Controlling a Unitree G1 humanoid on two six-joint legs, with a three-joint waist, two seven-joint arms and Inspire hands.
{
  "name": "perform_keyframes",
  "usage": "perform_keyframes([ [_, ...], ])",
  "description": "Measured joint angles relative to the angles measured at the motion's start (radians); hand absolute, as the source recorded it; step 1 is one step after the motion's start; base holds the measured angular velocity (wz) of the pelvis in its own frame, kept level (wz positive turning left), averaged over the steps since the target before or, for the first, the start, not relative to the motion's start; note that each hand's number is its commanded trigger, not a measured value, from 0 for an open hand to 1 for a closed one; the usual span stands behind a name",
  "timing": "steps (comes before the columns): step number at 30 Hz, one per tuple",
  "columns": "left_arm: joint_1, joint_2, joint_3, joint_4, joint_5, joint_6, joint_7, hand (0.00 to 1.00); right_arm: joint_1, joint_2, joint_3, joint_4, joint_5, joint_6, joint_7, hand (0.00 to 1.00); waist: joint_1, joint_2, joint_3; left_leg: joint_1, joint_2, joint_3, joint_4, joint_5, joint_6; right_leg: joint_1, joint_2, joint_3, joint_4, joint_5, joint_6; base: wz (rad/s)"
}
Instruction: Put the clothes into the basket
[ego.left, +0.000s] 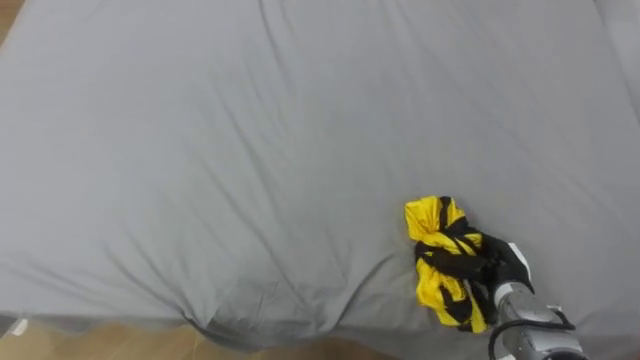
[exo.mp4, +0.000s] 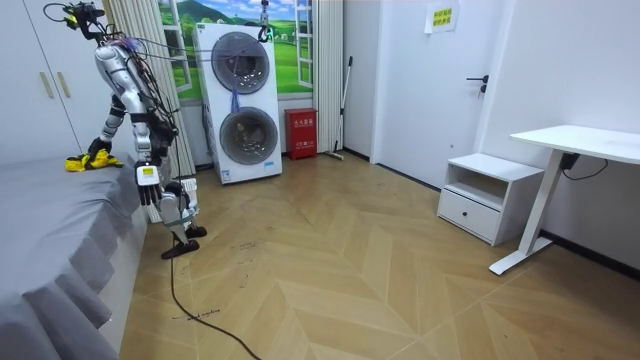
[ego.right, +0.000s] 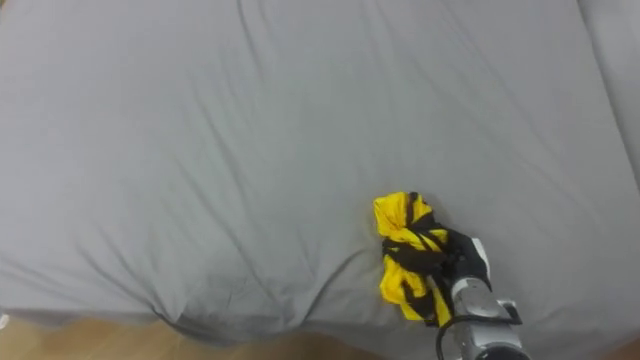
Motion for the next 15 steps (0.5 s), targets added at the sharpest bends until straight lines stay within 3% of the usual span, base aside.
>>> perform_keyframes([
  [8,0.001,0.0,-0.002,0.0,0.013,0.016,0.002,0.0,0.017,-0.001,-0.021,-0.003,0.035,0.016,-0.006,1.0,-0.013,0.004,-0.0028,0.033,-0.001,0.001,-0.007,0.001,0.0,0.03,0.0,-0.002,-0.002,0.0,0.0,0.0],
  [15,0.018,0.0,0.009,-0.009,0.021,0.026,0.013,0.0,0.128,-0.001,-0.043,-0.198,0.042,0.059,-0.033,1.0,-0.039,0.002,-0.0055,0.094,0.002,0.053,-0.025,0.001,0.0,0.075,0.0,0.052,-0.021,-0.004,0.01,-0.21],
])
